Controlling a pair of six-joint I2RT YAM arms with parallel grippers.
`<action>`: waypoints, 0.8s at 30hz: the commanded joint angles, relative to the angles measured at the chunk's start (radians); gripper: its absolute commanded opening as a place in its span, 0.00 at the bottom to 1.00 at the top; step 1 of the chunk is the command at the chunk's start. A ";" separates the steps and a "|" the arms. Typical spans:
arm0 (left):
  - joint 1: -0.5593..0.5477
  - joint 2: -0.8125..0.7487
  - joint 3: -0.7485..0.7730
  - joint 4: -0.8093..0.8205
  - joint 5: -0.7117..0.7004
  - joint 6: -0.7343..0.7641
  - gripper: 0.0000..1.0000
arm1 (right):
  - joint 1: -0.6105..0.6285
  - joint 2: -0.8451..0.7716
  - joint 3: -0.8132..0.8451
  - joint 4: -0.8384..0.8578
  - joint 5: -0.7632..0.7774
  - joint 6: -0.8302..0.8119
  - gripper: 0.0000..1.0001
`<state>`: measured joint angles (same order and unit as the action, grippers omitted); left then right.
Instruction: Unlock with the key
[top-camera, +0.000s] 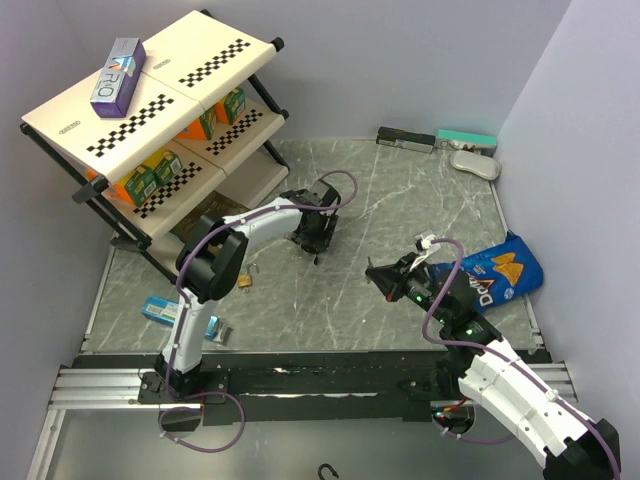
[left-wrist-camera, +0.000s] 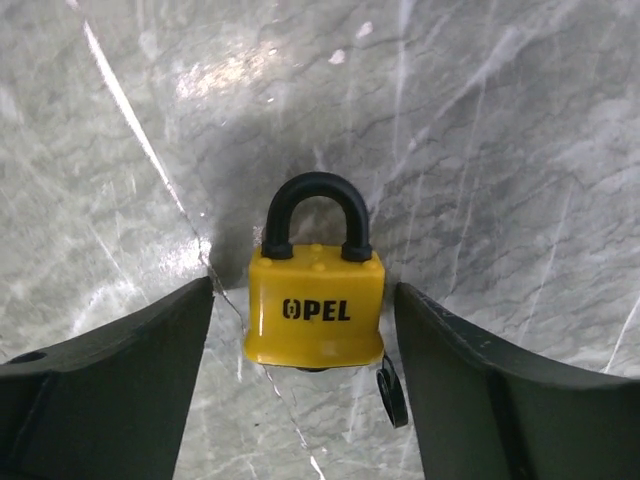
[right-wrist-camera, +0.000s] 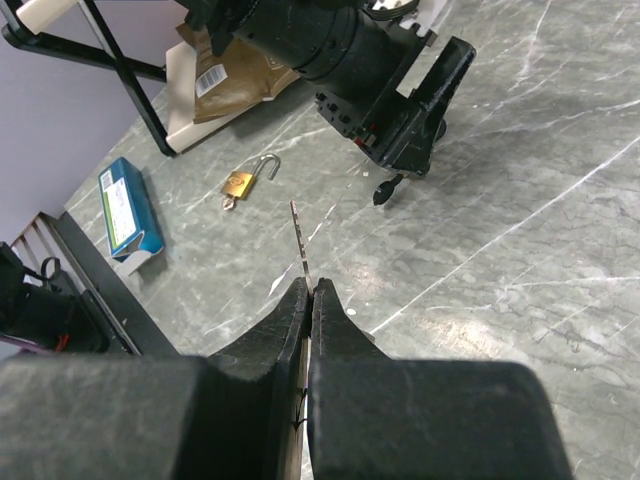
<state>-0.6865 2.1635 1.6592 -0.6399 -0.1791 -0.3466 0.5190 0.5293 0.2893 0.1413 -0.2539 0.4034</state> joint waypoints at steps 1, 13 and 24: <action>-0.008 0.050 0.042 -0.026 0.022 0.096 0.70 | -0.005 0.006 -0.003 0.055 -0.007 0.012 0.00; 0.065 0.020 -0.062 0.087 0.274 -0.039 0.01 | 0.035 0.072 0.017 -0.002 0.053 0.044 0.00; 0.136 -0.438 -0.646 0.848 0.484 -0.721 0.01 | 0.297 0.460 0.074 0.182 0.292 0.221 0.00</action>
<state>-0.5316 1.8530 1.1210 -0.1394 0.2131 -0.7628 0.7910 0.8780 0.2962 0.2005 -0.0257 0.5312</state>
